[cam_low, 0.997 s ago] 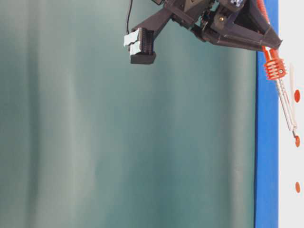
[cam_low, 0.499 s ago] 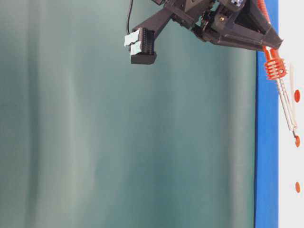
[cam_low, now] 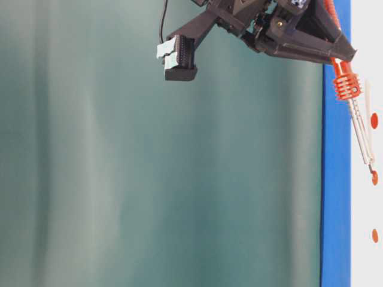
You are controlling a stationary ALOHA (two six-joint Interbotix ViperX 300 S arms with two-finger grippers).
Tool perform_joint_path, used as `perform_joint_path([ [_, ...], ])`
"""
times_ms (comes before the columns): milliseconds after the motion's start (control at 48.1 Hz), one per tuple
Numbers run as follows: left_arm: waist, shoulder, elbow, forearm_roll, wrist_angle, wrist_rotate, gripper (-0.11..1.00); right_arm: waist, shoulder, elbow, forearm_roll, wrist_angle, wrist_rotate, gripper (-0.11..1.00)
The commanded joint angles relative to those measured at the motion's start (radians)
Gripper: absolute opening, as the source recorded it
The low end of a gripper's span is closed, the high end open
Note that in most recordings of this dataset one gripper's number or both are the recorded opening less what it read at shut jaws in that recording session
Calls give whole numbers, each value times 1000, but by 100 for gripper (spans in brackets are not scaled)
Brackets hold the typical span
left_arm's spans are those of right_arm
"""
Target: Touch the tip of the soldering iron to the mark.
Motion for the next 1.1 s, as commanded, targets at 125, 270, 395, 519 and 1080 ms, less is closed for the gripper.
perform_joint_path([
  [125, 2, 2, -11, 0, -9, 2, 2, 2, -12, -11, 0, -5, 5, 6],
  [270, 2, 2, -11, 0, -11, 2, 2, 2, -48, -26, 2, 6, 6, 6],
  [395, 2, 2, -11, 2, -11, 2, 2, 2, -101, -35, 0, 29, 6, 6],
  [519, 2, 2, -11, 0, -11, 2, 2, -2, -160, -40, 0, 43, 6, 6],
  [1080, 2, 2, -12, 0, -9, 0, 2, -5, -235, -43, 0, 87, 5, 6],
])
